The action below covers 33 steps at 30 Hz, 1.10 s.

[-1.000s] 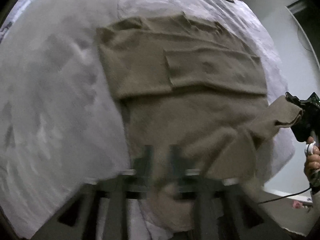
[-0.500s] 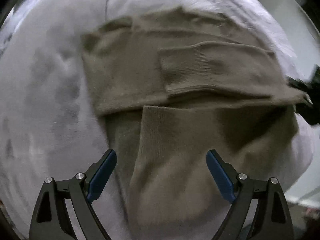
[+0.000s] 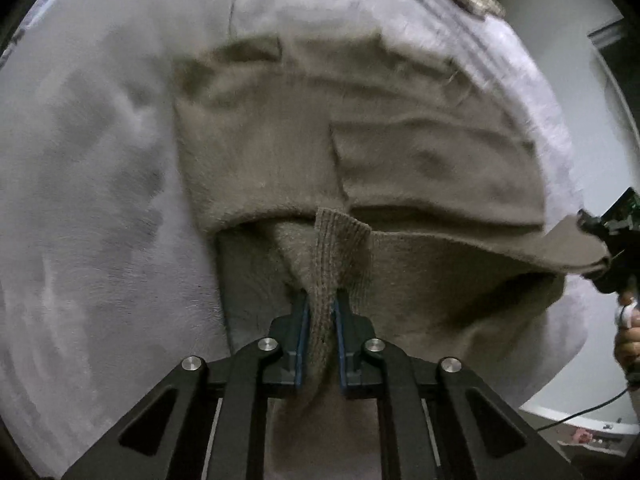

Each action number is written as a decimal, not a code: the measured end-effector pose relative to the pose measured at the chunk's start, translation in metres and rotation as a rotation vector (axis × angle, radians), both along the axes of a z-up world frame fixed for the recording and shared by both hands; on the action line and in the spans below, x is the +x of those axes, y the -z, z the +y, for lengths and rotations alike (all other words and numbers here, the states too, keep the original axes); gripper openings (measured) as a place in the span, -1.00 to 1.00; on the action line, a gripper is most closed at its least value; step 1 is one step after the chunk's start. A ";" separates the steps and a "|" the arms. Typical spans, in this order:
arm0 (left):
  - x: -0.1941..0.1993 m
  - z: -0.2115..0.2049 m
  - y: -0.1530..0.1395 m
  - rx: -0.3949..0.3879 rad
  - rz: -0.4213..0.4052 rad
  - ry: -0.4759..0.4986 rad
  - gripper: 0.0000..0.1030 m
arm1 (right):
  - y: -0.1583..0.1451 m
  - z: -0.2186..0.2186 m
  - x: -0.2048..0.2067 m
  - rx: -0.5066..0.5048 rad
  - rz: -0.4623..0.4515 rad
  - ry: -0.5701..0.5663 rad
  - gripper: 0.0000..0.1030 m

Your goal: Fold small clothes

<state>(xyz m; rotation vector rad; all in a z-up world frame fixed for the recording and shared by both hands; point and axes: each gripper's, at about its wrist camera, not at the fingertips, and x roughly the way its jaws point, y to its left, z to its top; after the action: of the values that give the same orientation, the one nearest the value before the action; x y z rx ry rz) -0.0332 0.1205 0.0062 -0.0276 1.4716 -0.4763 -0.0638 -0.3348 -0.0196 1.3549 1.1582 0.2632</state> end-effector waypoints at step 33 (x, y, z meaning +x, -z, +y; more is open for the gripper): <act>0.169 -0.054 0.036 0.085 -0.267 -0.157 -0.83 | 0.105 -0.083 0.137 0.100 0.072 0.186 -0.52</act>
<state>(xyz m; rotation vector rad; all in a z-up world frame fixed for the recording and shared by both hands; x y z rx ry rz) 0.1355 0.0663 -0.0296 -0.0117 1.2155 -0.2777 0.0736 -0.4181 -0.1247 1.5602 1.0810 0.1403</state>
